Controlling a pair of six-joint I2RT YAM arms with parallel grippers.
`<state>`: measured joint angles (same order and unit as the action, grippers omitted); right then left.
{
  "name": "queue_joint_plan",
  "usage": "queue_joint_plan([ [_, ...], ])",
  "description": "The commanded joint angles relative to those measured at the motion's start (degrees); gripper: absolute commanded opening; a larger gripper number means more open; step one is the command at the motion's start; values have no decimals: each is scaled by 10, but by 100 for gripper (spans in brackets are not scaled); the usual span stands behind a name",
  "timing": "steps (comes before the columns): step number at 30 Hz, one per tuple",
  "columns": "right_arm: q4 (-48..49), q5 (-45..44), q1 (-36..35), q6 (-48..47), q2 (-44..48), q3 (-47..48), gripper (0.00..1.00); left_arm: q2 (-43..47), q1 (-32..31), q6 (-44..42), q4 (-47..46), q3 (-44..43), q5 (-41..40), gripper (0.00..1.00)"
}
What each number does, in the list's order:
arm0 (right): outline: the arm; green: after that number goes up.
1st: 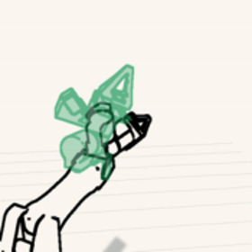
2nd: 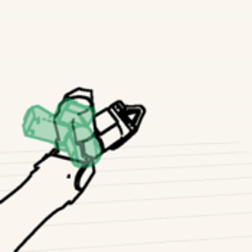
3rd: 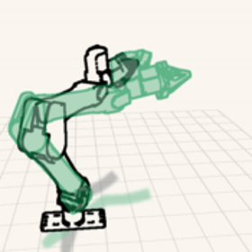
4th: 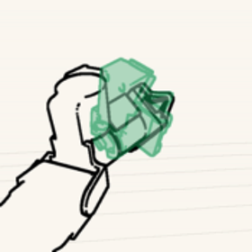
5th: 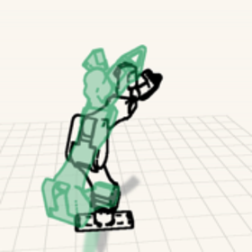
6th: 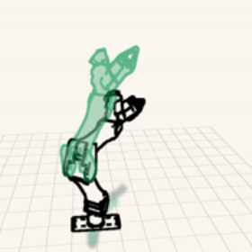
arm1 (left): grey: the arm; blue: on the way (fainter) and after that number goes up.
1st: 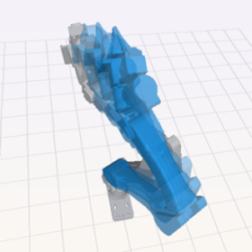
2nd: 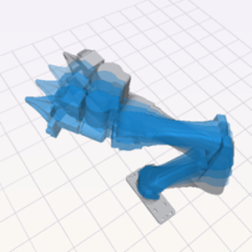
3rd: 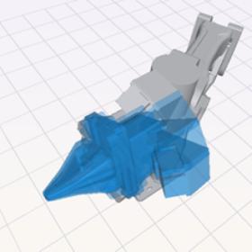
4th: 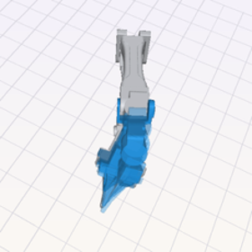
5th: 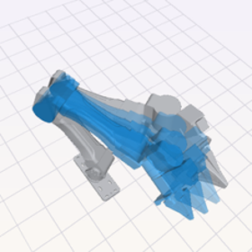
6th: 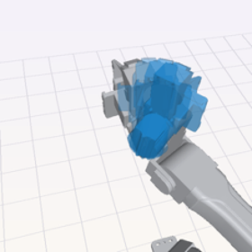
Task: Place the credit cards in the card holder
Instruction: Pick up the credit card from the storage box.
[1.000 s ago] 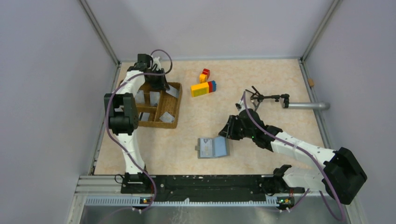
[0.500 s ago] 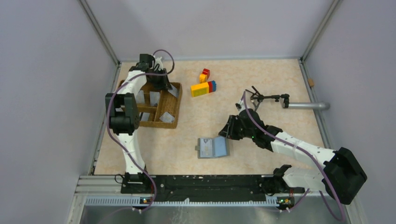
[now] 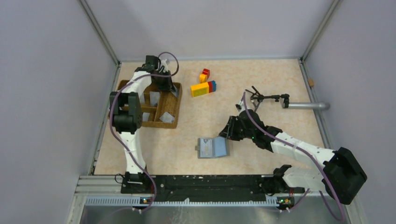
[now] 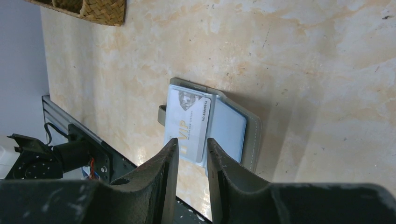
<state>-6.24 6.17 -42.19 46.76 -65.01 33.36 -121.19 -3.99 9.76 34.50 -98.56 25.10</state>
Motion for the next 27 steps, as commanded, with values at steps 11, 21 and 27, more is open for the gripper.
queue_joint_plan([
  [11,17,1,6,6,3,-1,28,16,-30,21,7,-14,-138,5],
  [21,16,1,6,8,6,-3,28,40,-30,21,16,-12,-188,0],
  [27,13,-1,6,8,11,-4,28,51,-30,13,22,-14,-207,0],
])
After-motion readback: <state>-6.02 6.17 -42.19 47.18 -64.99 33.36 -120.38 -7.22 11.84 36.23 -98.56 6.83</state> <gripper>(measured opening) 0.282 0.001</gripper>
